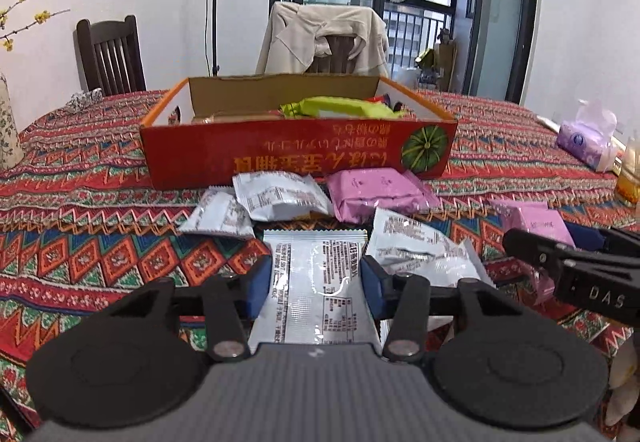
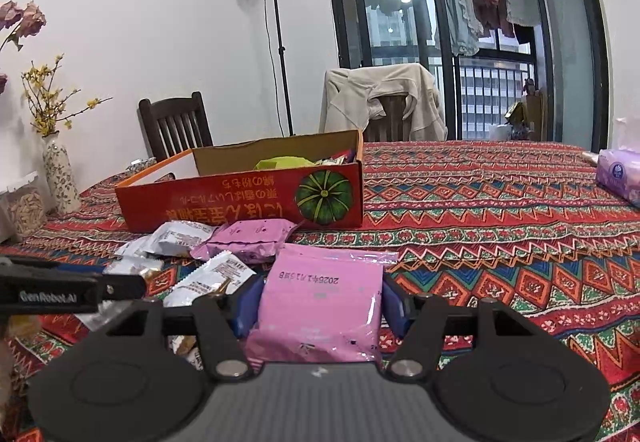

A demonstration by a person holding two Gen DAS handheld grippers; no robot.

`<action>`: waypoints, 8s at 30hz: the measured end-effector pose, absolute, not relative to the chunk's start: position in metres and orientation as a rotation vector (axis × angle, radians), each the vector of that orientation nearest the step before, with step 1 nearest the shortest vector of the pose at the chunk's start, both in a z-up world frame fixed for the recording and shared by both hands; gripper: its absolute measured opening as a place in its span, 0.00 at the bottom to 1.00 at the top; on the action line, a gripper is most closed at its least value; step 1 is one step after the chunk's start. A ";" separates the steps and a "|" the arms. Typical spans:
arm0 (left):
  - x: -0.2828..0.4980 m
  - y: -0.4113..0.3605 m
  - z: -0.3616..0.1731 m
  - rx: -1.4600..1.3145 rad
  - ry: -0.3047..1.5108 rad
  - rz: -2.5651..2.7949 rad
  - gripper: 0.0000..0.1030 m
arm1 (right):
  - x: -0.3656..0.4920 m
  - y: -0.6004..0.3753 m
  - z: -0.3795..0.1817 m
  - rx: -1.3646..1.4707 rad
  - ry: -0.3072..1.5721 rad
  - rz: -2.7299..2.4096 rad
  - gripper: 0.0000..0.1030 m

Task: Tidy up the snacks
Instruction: 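Lift both held snacks and carry them over the orange box, then open both grippers to drop the pink packet and sachet inside, then withdraw both tools from the box back to the snacks, then grasp a white sachet with the right gripper, then grasp another white sachet with the left gripper while the right gripper holds its sachet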

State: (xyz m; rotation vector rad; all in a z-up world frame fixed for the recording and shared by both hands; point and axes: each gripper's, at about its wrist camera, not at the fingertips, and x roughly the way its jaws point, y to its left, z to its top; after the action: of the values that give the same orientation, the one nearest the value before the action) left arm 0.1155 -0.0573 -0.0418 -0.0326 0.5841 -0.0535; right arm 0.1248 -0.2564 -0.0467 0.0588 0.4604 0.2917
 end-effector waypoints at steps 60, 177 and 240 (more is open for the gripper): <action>0.277 0.026 -0.007 -0.166 0.319 0.169 0.99 | 0.308 -0.180 0.004 0.008 0.326 0.350 0.82; 0.083 0.041 -0.051 -0.184 0.409 0.050 1.00 | 0.129 -0.199 -0.010 0.005 0.418 0.370 0.21; 0.216 -0.003 -0.051 -0.102 0.718 0.086 1.00 | 0.162 -0.243 -0.034 0.165 0.398 0.276 0.21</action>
State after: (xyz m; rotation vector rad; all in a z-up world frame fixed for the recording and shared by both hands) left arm 0.2157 -0.0029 -0.0505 -0.1021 0.7182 0.0855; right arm 0.1620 -0.2434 -0.0342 0.1646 0.3982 0.2757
